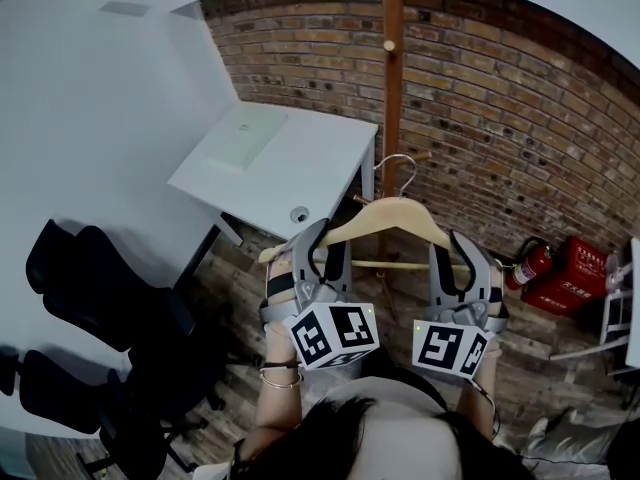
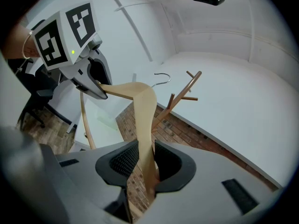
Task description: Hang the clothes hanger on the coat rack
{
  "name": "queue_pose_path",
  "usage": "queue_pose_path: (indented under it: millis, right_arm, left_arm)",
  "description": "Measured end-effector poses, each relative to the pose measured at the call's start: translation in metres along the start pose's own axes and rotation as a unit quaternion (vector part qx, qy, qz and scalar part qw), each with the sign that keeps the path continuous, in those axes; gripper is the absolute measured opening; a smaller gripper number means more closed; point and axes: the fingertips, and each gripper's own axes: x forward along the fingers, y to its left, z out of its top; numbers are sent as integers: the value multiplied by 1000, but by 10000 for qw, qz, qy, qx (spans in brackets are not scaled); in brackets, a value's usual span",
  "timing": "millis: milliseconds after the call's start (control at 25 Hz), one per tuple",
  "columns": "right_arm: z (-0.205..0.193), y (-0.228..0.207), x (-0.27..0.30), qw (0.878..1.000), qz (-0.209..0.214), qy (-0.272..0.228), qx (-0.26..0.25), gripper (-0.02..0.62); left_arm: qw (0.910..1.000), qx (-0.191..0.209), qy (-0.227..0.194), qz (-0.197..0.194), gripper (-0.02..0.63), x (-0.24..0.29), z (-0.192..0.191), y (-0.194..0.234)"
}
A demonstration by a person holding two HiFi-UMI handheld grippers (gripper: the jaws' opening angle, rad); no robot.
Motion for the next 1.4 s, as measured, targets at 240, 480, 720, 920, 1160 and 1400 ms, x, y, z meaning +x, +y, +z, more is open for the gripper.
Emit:
queue_pose_path:
  millis: [240, 480, 720, 920, 1160, 1400]
  right_arm:
    - [0, -9, 16, 10000, 23, -80, 11, 118]
    - [-1, -20, 32, 9998, 48, -169, 11, 118]
    - [-3, -31, 47, 9996, 82, -260, 2, 118]
    - [-4, -40, 63, 9993, 138, -334, 34, 118]
    - [0, -46, 78, 9987, 215, -462, 42, 118]
    - [8, -49, 91, 9981, 206, -584, 27, 118]
  left_arm:
    - [10000, 22, 3, 63, 132, 15, 6, 7]
    - [9999, 24, 19, 111, 132, 30, 14, 13]
    - [9999, 4, 28, 171, 132, 45, 21, 16]
    - [9997, 47, 54, 235, 132, 59, 27, 23]
    - [9993, -13, 105, 363, 132, 70, 31, 33]
    - [9988, -149, 107, 460, 132, 76, 34, 47]
